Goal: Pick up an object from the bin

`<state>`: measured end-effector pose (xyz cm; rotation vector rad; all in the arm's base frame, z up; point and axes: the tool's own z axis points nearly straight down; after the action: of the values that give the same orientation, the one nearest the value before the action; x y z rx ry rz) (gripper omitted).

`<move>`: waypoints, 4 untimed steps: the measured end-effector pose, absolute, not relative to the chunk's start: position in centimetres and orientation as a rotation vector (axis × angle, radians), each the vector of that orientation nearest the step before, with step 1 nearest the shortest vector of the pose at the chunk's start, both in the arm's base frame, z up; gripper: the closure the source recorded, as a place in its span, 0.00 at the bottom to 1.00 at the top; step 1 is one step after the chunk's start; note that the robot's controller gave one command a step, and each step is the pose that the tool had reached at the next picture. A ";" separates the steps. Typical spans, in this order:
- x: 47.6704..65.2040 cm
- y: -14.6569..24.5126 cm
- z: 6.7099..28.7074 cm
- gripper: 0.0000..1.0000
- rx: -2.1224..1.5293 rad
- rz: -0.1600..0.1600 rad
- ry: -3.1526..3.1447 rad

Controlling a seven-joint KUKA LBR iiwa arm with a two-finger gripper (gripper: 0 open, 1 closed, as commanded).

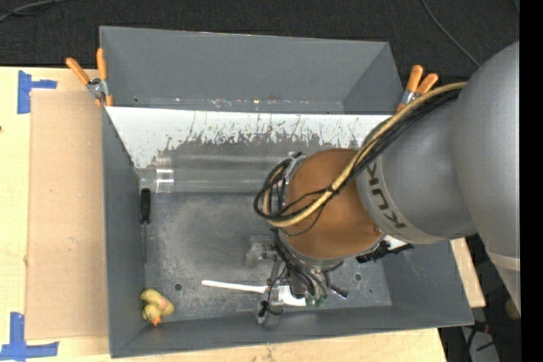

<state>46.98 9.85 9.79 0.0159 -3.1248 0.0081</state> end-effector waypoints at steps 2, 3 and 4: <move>47.7 10.2 7.0 1.00 -0.278 0.004 -3.117; 47.7 10.2 7.0 1.00 -0.279 0.004 -3.116; 47.5 10.1 10.3 1.00 -0.281 0.006 -3.110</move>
Offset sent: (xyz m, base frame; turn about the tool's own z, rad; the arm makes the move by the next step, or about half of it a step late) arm 0.0072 0.0031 -0.0279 0.1874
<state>47.51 10.15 10.28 -0.2811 -3.1097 0.0063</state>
